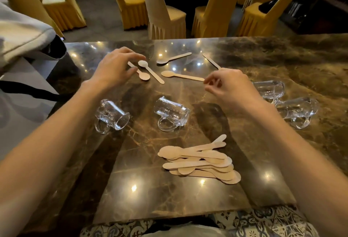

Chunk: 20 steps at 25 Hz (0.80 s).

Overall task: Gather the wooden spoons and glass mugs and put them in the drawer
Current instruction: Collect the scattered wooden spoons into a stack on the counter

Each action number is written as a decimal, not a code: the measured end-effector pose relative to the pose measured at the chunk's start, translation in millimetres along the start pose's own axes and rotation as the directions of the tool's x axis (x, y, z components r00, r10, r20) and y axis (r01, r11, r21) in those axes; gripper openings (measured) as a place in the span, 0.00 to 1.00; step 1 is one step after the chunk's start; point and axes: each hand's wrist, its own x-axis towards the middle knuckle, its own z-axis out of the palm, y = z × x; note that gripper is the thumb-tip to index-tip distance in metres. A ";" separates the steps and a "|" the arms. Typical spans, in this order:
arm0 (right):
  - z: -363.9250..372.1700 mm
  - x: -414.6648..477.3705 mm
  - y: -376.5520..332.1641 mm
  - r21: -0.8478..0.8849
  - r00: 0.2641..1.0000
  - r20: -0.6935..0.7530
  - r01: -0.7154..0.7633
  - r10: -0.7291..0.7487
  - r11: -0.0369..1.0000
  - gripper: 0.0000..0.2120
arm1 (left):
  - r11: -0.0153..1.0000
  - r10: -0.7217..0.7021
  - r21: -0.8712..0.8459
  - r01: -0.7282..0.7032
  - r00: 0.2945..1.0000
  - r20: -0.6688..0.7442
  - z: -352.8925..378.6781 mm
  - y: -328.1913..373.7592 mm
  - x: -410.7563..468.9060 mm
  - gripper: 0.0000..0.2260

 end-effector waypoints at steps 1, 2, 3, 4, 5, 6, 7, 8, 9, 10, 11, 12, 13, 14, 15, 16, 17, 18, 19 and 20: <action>4.5 15.3 1.3 -0.001 1.000 -0.027 -0.008 0.008 1.000 0.09 | 0.999 -0.017 0.038 0.017 1.000 0.003 3.9 -6.3 7.6 0.15; 9.7 29.5 2.4 -0.002 0.999 -0.040 -0.016 0.015 1.000 0.10 | 0.997 -0.041 0.064 0.040 0.999 0.009 7.8 -12.7 14.5 0.15; 16.2 41.3 4.1 -0.002 0.999 -0.038 -0.026 0.026 1.000 0.11 | 0.995 -0.068 0.077 0.066 0.997 0.022 12.2 -18.6 20.2 0.15; 23.5 51.5 5.9 -0.005 0.999 -0.021 -0.039 0.039 0.999 0.12 | 0.992 -0.098 0.083 0.094 0.994 0.042 16.9 -24.4 24.7 0.15; 31.0 59.8 8.0 -0.019 0.999 0.008 -0.053 0.053 0.998 0.14 | 0.989 -0.121 0.093 0.115 0.990 0.073 22.1 -30.0 28.3 0.15; 38.8 66.5 10.2 -0.042 0.997 0.044 -0.068 0.070 0.997 0.15 | 0.986 -0.138 0.108 0.126 0.984 0.111 27.6 -35.7 30.9 0.16; 46.0 72.5 12.0 -0.065 0.993 0.077 -0.079 0.084 0.995 0.16 | 0.983 -0.150 0.125 0.132 0.977 0.150 32.7 -40.8 33.4 0.16; 53.0 78.0 13.7 -0.083 0.991 0.100 -0.086 0.094 0.993 0.16 | 0.982 -0.154 0.133 0.131 0.971 0.181 37.8 -45.6 35.6 0.16; 59.6 84.0 14.5 -0.094 0.989 0.111 -0.086 0.096 0.992 0.16 | 0.983 -0.151 0.132 0.126 0.967 0.204 42.1 -50.2 38.6 0.15; 65.4 90.1 14.7 -0.101 0.990 0.111 -0.080 0.092 0.992 0.16 | 0.985 -0.141 0.127 0.115 0.964 0.224 45.6 -53.8 41.3 0.15; 71.5 95.3 14.0 -0.101 0.991 0.106 -0.071 0.082 0.992 0.16 | 0.988 -0.129 0.118 0.102 0.962 0.240 48.7 -56.5 43.1 0.14; 77.8 100.6 12.8 -0.100 0.992 0.100 -0.063 0.073 0.993 0.17 | 0.990 -0.114 0.107 0.089 0.961 0.251 51.1 -59.4 45.9 0.13; 83.9 105.3 11.4 -0.101 0.993 0.095 -0.056 0.066 0.993 0.17 | 0.992 -0.097 0.099 0.074 0.961 0.260 52.1 -61.9 49.0 0.13; 90.4 110.5 10.0 -0.103 0.994 0.092 -0.053 0.062 0.993 0.18 | 0.994 -0.083 0.096 0.059 0.957 0.277 52.4 -64.9 52.5 0.13; 96.1 114.7 8.9 -0.102 0.994 0.087 -0.050 0.059 0.993 0.18 | 0.995 -0.064 0.097 0.036 0.950 0.305 51.6 -67.2 56.0 0.14; 100.8 118.1 8.5 -0.098 0.995 0.078 -0.048 0.055 0.994 0.18 | 0.995 -0.037 0.099 0.003 0.939 0.342 50.4 -68.9 59.3 0.14; 104.7 121.6 8.5 -0.088 0.997 0.065 -0.046 0.052 0.995 0.17 | 0.994 -0.009 0.101 -0.032 0.926 0.378 49.2 -70.7 63.0 0.15; 107.4 125.2 8.7 -0.076 0.997 0.051 -0.045 0.049 0.996 0.16 | 0.993 0.015 0.102 -0.061 0.915 0.403 48.3 -72.5 66.5 0.14; 109.6 128.8 9.1 -0.066 0.998 0.038 -0.045 0.047 0.997 0.15 | 0.992 0.028 0.099 -0.076 0.909 0.415 48.3 -74.8 69.7 0.13; 111.0 131.9 9.4 -0.062 0.999 0.024 -0.042 0.044 0.997 0.14 | 0.993 0.033 0.092 -0.079 0.910 0.413 48.9 -76.8 72.3 0.12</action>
